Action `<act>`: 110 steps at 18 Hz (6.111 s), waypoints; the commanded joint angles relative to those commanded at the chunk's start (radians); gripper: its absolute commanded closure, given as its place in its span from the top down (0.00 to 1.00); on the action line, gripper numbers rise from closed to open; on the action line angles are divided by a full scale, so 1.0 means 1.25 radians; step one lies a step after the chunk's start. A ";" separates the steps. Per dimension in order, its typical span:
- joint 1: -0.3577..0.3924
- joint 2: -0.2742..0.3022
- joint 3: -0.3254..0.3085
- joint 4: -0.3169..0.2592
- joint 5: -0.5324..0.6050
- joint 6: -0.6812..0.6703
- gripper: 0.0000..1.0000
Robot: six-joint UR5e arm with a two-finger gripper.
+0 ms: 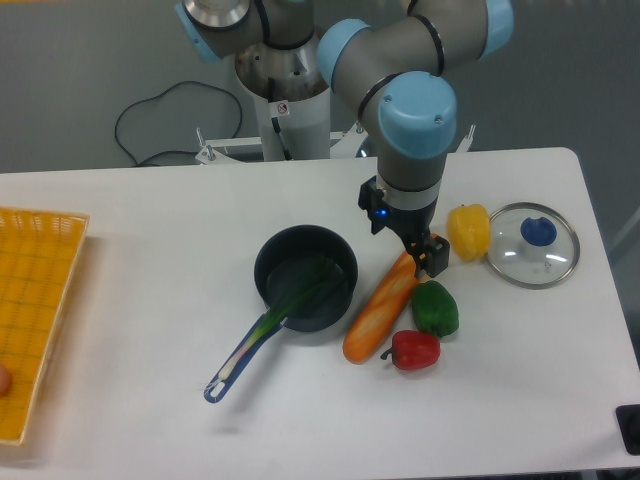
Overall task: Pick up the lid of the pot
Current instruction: 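Raise the gripper and move it over toward the glass lid, then lower the open gripper onto the blue knob of the glass lid, then close the gripper around the blue knob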
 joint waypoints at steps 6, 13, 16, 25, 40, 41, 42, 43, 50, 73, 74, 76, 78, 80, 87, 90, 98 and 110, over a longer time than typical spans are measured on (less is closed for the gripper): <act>0.011 0.012 -0.002 0.005 -0.013 -0.001 1.00; 0.076 0.050 -0.023 -0.004 -0.005 0.042 1.00; 0.101 0.063 -0.037 -0.017 0.044 0.048 1.00; 0.175 0.107 -0.081 -0.031 0.056 0.040 1.00; 0.334 0.106 -0.114 -0.014 0.042 0.050 1.00; 0.342 0.095 -0.114 -0.010 0.024 0.049 1.00; 0.350 0.086 -0.114 0.004 0.008 0.049 1.00; 0.353 0.075 -0.114 0.024 0.007 0.049 1.00; 0.355 -0.002 -0.107 0.124 0.007 0.044 1.00; 0.357 -0.162 -0.065 0.236 0.015 0.038 1.00; 0.356 -0.166 -0.065 0.238 0.015 0.036 1.00; 0.356 -0.172 -0.065 0.244 0.013 0.033 1.00; 0.356 -0.173 -0.066 0.244 0.013 0.033 1.00; 0.355 -0.177 -0.066 0.244 0.013 0.031 1.00; 0.350 -0.185 -0.077 0.256 0.012 0.016 1.00; 0.350 -0.188 -0.077 0.258 0.011 0.016 1.00; 0.350 -0.189 -0.085 0.259 0.011 0.016 1.00; 0.350 -0.195 -0.088 0.259 0.011 0.018 0.83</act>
